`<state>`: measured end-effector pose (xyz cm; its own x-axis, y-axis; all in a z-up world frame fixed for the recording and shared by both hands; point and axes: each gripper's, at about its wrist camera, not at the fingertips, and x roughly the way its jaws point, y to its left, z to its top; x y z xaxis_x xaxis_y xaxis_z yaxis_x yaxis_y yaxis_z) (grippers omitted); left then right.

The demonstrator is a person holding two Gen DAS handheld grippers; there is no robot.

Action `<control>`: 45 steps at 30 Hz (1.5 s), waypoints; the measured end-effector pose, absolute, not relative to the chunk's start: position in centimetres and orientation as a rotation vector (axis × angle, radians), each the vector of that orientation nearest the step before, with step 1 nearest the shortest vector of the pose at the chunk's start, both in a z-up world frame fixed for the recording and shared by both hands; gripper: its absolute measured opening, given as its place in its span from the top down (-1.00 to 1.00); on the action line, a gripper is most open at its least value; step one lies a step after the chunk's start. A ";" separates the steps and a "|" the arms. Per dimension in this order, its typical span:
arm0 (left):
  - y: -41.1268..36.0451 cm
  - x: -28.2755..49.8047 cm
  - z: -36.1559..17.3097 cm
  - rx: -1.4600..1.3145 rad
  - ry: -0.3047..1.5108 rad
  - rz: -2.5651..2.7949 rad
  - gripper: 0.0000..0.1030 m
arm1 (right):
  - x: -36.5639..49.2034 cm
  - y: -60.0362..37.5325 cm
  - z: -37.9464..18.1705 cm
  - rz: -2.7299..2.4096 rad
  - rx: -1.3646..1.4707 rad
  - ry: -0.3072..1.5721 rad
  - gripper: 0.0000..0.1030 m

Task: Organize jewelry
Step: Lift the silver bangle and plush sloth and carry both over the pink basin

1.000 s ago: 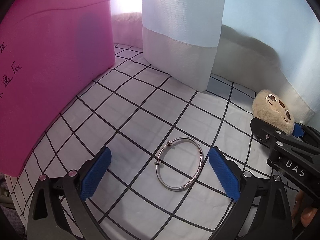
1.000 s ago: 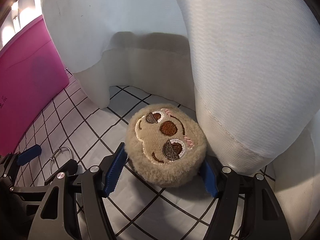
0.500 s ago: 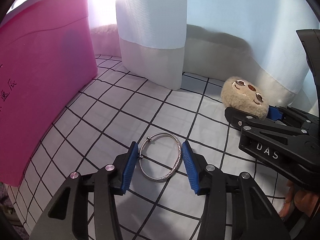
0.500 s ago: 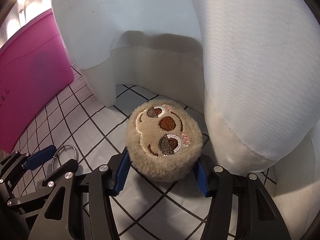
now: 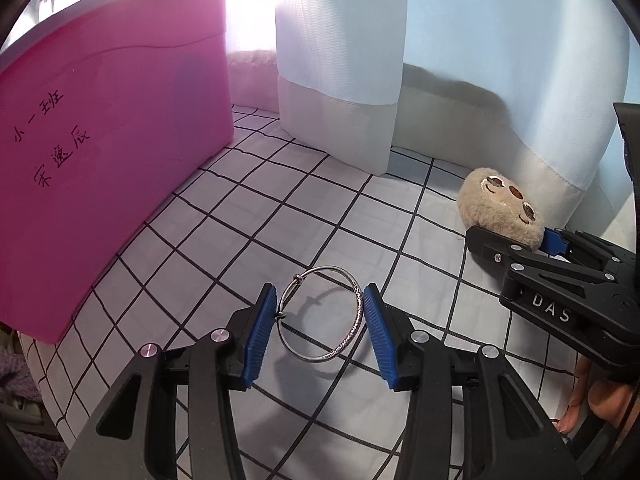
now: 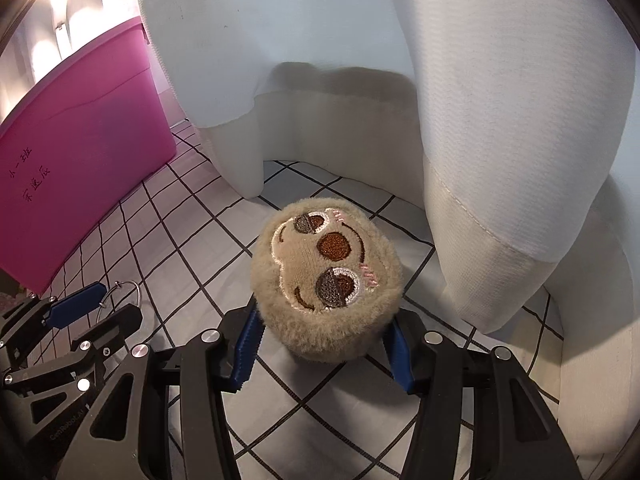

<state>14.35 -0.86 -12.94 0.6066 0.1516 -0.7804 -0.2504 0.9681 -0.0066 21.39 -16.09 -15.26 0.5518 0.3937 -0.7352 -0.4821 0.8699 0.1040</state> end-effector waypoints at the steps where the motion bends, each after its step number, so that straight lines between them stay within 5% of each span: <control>1: -0.7 14.1 -12.7 -0.128 0.885 0.234 0.15 | 21.2 -16.2 -15.2 0.521 -0.115 0.840 -0.01; 15: 1.4 10.1 -8.2 -0.201 0.823 0.264 0.15 | 16.7 -17.8 -10.1 0.579 -0.117 0.788 -0.01; 28: 5.1 3.8 2.7 -0.237 0.668 0.393 0.15 | 12.4 -15.5 -0.2 0.750 -0.123 0.649 -0.01; 45: 22.1 3.4 11.3 -0.240 0.562 0.451 0.14 | 11.8 0.9 8.7 0.826 -0.104 0.565 -0.01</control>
<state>3.39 22.11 11.31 0.7527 0.3452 -0.5607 -0.4734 0.8755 -0.0966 11.76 0.89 8.73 0.5399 0.6664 -0.5143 -0.7205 0.6817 0.1269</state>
